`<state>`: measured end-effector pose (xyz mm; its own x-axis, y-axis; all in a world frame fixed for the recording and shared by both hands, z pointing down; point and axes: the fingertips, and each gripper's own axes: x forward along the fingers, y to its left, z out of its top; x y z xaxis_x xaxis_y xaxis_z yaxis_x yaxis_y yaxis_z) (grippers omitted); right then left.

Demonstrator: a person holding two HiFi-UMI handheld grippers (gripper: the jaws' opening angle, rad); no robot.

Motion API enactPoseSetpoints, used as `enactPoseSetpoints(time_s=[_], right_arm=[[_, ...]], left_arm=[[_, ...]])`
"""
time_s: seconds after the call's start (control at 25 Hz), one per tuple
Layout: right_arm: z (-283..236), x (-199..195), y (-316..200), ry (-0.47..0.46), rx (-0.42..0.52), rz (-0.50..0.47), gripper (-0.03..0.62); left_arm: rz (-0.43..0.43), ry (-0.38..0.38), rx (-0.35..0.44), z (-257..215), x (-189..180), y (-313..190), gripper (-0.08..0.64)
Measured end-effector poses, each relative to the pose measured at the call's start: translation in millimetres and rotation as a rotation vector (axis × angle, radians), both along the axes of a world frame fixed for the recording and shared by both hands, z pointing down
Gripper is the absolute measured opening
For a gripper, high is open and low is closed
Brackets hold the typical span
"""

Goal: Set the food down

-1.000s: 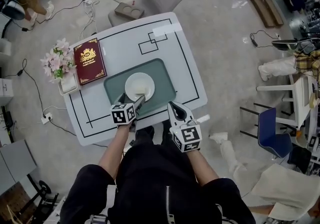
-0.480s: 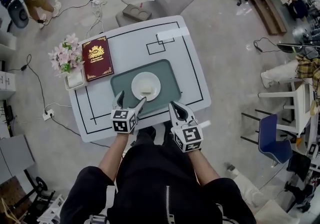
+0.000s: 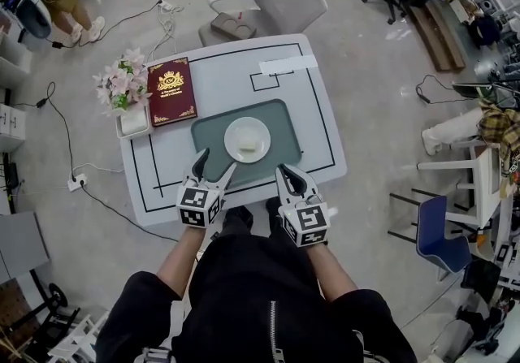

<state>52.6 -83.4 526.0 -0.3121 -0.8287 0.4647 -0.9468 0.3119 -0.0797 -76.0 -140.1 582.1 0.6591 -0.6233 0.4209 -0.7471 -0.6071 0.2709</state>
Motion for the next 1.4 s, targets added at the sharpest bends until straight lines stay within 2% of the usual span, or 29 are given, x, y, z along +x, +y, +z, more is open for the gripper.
enactPoseSetpoints(time_s=[0.04,0.08,0.2,0.24,0.36,0.56,0.72,1.0,1.4], right_arm=[[-1.0,-2.4,1.0,0.003,0.000,-0.005,0.009],[-1.8,-4.8,1.3,0.005,0.002,-0.012,0.009],[-3.0,-12.3,2.9,0.007,0.005,-0.050,0.009],[-3.4,-15.1,3.7,0.007,0.007,-0.066,0.011],[-6.9,-23.1,5.1,0.002,0.017,-0.113,0.011],[-25.9,-30.0,7.0,-0.013,0.052,-0.176,0.012],[-42.8,-26.3,19.8,-0.039,0.109,-0.225,0.011],[-71.6,-5.2,62.8,-0.082,0.168,-0.255,0.011],[-81.0,17.7,126.5,-0.108,0.168,-0.274,0.009]], left_arm=[[0.007,0.003,0.020,-4.6,-1.6,2.8,0.249],[0.014,0.008,0.038,-8.3,-2.7,5.0,0.167],[0.019,0.022,0.051,-12.9,-4.1,12.0,0.028],[0.017,0.025,0.055,-15.2,-4.6,15.2,0.009],[-0.001,0.032,0.084,-28.7,-5.1,25.6,0.006],[-0.068,-0.001,0.149,-56.4,-0.9,47.5,0.006],[-0.114,-0.009,0.180,-80.4,5.2,71.4,0.006],[-0.167,-0.009,0.211,-110.9,29.7,125.1,0.006],[-0.201,-0.024,0.241,-140.1,57.7,195.7,0.006]])
